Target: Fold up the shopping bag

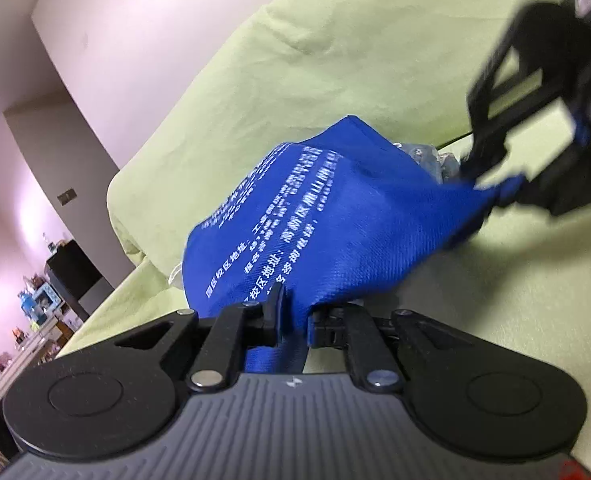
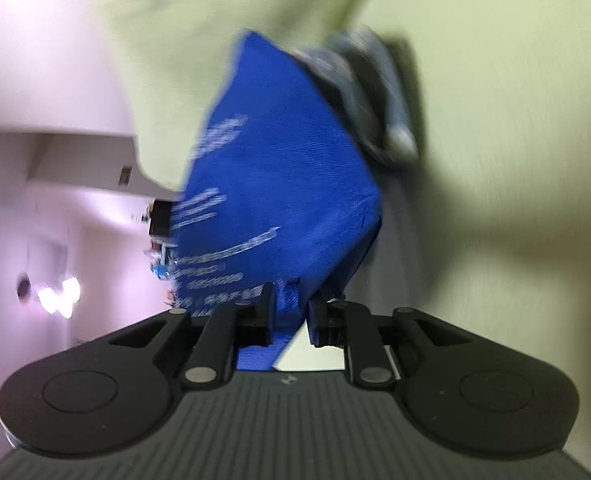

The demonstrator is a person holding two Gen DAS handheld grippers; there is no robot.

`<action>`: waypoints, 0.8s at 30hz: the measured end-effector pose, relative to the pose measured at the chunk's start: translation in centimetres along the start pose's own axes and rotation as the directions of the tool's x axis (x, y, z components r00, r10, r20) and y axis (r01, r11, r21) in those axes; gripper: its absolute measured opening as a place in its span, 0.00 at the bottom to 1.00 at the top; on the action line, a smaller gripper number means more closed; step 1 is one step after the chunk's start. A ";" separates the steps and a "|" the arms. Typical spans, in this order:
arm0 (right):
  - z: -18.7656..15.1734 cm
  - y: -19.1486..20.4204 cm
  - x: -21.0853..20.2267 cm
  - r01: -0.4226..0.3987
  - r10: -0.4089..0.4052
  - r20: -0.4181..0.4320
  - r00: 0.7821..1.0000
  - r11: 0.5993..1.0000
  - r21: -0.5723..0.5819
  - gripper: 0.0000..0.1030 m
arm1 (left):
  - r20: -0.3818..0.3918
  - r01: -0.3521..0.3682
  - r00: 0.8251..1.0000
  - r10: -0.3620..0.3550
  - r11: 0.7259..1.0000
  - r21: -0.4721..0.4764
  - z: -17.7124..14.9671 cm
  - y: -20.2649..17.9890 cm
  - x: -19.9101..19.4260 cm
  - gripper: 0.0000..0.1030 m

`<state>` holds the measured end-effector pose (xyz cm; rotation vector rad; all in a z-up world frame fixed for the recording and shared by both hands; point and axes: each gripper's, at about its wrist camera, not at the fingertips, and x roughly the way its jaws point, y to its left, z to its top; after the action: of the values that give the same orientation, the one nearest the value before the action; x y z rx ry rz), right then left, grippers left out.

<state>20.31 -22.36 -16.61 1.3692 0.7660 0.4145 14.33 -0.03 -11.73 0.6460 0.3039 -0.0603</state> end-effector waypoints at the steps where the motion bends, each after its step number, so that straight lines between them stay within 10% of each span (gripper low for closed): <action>1: -0.1 -0.5 0.5 -0.026 0.026 -0.001 1.000 0.999 0.040 0.13 | -0.010 -0.012 1.000 0.012 1.000 0.007 0.1 0.1 -0.1 0.09; 7: -1.5 4.3 -5.1 -0.087 0.117 0.160 0.980 0.979 -0.184 0.04 | 0.046 0.021 0.999 -0.023 0.999 0.039 3.3 -1.3 -4.2 0.09; 12: -1.7 9.1 -15.6 -0.057 0.193 0.359 0.913 0.933 -0.355 0.04 | 0.233 0.132 0.962 -0.144 0.989 0.063 9.7 -5.5 -9.3 0.09; 19: -3.8 18.4 -32.6 0.276 0.226 0.610 0.760 0.737 -0.617 0.04 | 0.426 0.439 0.809 -0.404 0.898 0.017 18.9 -11.5 -17.0 0.10; 21: -4.5 21.0 -35.3 0.375 0.205 0.617 0.760 0.637 -0.673 0.04 | 0.436 0.555 0.752 -0.494 0.832 -0.014 19.8 -12.9 -18.9 0.14; 24: -4.5 23.2 -35.2 0.428 0.090 0.535 0.840 0.495 -0.756 0.05 | 0.394 0.681 0.691 -0.606 0.729 -0.073 19.0 -15.1 -20.3 0.27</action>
<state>-3.62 -38.64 14.41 0.3600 0.1456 0.1795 -2.36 -24.25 -0.11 0.2705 0.1802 -0.8182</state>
